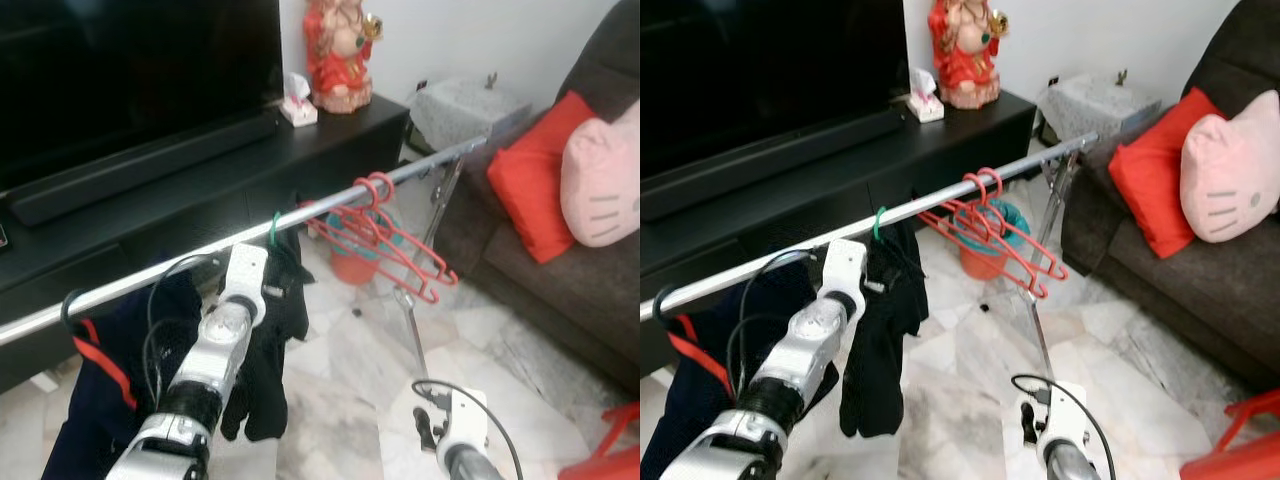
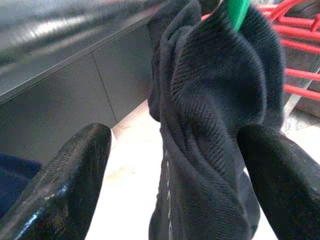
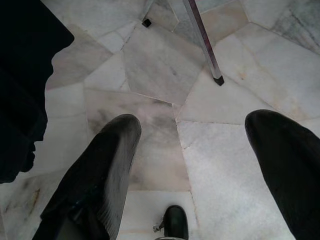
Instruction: Hang hanger
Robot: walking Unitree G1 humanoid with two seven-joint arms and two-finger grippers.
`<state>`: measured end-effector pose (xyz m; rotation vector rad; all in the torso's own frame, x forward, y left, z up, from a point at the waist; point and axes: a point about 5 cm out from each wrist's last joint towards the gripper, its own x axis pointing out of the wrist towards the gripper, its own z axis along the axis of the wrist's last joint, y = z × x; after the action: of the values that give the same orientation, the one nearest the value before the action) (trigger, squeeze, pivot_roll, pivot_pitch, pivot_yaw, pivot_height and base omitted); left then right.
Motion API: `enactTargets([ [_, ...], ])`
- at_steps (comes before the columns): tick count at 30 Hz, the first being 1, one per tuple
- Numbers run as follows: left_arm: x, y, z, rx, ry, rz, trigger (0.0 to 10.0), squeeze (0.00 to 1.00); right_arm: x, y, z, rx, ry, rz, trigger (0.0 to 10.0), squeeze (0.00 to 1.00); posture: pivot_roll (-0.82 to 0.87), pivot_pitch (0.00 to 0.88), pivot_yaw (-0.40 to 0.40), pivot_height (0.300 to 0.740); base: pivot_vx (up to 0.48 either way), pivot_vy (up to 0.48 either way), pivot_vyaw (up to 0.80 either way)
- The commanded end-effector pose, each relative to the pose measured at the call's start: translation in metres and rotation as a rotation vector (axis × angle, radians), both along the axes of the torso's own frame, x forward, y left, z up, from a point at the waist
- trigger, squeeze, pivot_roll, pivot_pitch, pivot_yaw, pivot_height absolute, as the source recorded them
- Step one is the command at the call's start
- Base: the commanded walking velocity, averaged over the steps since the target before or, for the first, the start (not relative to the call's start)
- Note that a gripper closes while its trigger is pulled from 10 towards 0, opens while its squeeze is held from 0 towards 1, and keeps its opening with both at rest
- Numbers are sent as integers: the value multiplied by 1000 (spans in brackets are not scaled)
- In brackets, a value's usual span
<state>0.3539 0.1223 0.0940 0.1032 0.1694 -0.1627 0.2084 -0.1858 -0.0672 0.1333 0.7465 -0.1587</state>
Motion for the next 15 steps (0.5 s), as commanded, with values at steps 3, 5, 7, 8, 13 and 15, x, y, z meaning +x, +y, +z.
enactTargets([
  [3, 6, 2, 2, -10, 11, 39, 10000, 0, 1, 0, 0, 2, -2, -10, 10000, 0, -35, 0, -1, 740, 0, 0, 0],
  [5, 8, 1, 1, 1, 19, 39, 10000, 0, 1, 0, 0, 2, -2, -8, 10000, 0, -36, 0, -1, 740, 0, 0, 0],
  [7, 9, 0, 0, 5, 27, 38, 10000, 0, 1, -1, 0, 1, -2, -8, 10000, 0, -37, 0, -1, 740, 0, 0, 0],
  [8, 9, 0, 0, 7, 32, 36, 10000, 0, 1, -1, 0, 1, -2, -7, 10000, 0, -37, 0, -1, 740, 0, 0, 0],
  [13, 8, -5, -8, 21, 58, 2, 9490, 0, 1, -1, 1, 0, -1, -5, 10000, 0, -39, 0, -2, 740, 0, 0, 0],
  [15, 8, -6, -8, 21, 57, -2, 4706, 0, 1, -1, 1, 0, -1, -5, 10000, 0, -37, 0, -3, 740, 0, 0, 0],
])
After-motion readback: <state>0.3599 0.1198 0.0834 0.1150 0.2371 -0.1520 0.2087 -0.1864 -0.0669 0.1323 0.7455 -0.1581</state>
